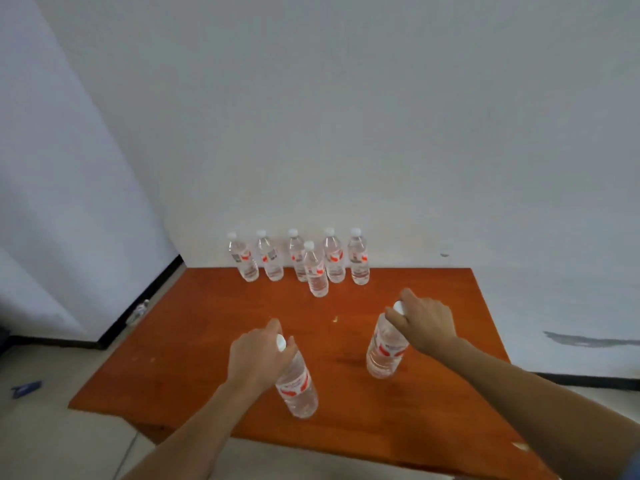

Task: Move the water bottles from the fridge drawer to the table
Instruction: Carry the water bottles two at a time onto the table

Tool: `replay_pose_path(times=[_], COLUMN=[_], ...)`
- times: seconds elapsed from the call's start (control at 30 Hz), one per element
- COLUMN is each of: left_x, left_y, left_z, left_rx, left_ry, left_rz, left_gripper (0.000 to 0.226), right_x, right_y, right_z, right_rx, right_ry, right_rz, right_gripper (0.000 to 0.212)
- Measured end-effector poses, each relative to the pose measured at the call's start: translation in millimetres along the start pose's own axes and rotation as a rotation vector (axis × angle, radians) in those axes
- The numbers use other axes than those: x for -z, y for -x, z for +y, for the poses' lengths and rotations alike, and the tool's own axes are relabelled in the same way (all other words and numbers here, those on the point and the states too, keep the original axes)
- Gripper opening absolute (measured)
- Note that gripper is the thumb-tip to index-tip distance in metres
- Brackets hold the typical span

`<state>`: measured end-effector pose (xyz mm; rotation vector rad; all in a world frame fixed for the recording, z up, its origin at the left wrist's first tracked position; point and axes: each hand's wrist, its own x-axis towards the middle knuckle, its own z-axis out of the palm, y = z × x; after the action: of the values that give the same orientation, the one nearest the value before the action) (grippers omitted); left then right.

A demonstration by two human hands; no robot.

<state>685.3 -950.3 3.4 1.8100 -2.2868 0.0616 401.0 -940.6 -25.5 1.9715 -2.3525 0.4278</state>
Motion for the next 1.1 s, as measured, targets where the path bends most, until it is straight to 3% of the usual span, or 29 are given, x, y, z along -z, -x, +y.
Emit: replay_pose_path(times=[0.33,0.8,1.1], left_x=[-38.6,-138.4,-183.1], left_y=[-140.0,-359.0,-397.7], left_z=[-58.0,-124.5,-131.9], left_rx=[0.176,-0.106,-0.143], left_ry=[0.132,0.227,0.235], left_rz=[0.053,-0.066,-0.109], left_gripper=[0.022,0.024,0.028], right_x=[-50.1,-131.7,-155.6], right_y=[-145.9,-279.7,-301.6], right_z=[-30.3,-72.2,-79.3], right_rx=[0.013,-0.201,-0.255], right_ry=[-0.003,0.072,0.123], right_rz=[-0.061,-0.121,-0.147], right_gripper=[0.042,0.043,0.039])
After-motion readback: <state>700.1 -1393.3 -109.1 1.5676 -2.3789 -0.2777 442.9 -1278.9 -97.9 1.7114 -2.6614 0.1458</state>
